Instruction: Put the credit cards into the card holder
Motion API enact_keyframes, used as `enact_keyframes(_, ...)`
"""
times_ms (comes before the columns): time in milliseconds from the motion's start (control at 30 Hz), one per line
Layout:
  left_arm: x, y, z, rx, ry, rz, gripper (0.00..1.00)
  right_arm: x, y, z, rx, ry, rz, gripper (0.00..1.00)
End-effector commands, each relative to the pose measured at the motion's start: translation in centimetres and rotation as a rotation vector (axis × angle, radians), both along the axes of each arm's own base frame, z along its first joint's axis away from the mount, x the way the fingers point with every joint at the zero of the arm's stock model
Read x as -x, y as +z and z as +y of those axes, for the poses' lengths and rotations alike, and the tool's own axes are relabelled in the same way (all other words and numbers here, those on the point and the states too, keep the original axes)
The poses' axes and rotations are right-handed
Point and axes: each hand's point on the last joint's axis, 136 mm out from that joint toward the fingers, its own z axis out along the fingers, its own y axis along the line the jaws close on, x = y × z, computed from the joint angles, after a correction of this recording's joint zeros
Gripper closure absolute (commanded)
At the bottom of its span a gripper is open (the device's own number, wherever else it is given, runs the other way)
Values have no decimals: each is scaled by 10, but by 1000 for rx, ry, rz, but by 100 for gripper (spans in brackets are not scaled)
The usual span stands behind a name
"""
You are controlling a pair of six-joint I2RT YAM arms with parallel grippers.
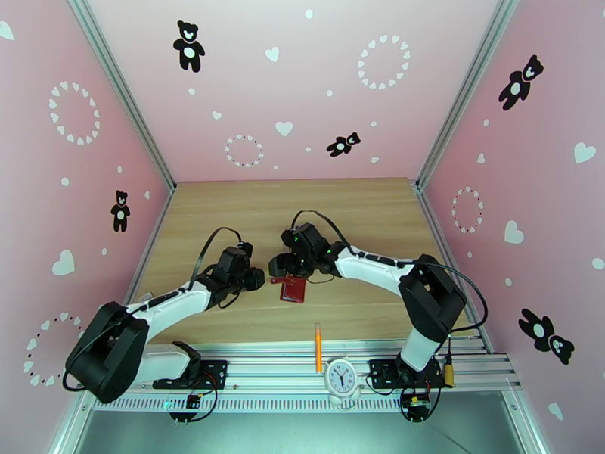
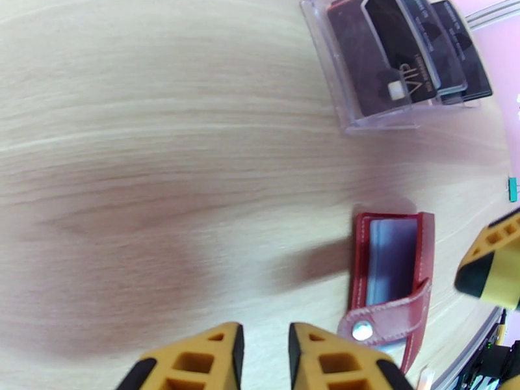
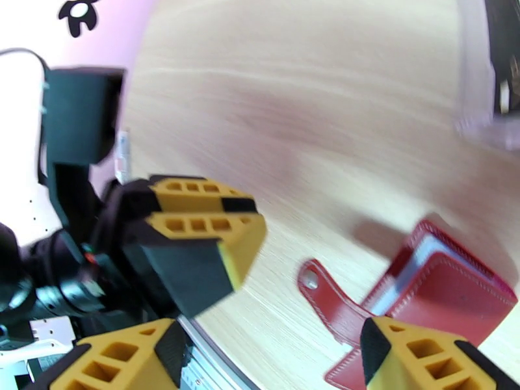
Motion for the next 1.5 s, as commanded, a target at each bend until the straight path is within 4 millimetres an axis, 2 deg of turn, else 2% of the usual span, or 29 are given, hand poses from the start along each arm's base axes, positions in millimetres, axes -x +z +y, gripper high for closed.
enact_keyframes(0, 1, 5, 3, 19, 9, -22, 71, 1, 18, -3, 16, 10, -35, 24)
enact_keyframes(100, 3, 12, -10, 83, -43, -34, 71, 3, 10, -13, 46, -8, -30, 29)
enact_keyframes(233, 10, 29, -34, 203, -142, -70, 70, 10, -14, -27, 56, -41, 10, 41)
enact_keyframes(333, 18, 44, -49, 229, -212, -121, 70, 15, -28, -39, 78, -67, 29, 50)
enact_keyframes(433, 25, 53, -61, 227, -264, -160, 69, 19, -36, -51, 90, -88, 38, 53)
enact_keyframes(700, 25, 56, -98, 236, -359, -100, 68, 19, -44, -84, 111, -155, 52, 51)
enact_keyframes(900, 13, 44, -113, 197, -377, -49, 68, 17, -42, -107, 103, -202, 45, 47)
enact_keyframes(1133, 11, 16, -119, 174, -390, 27, 69, 21, -50, -107, 89, -194, 66, 44)
enact_keyframes(1267, 13, 3, -114, 143, -383, 55, 69, 22, -56, -106, 87, -194, 83, 44)
enact_keyframes(1467, 16, -21, -96, 37, -338, 104, 70, 21, -68, -97, 49, -197, 124, 44)
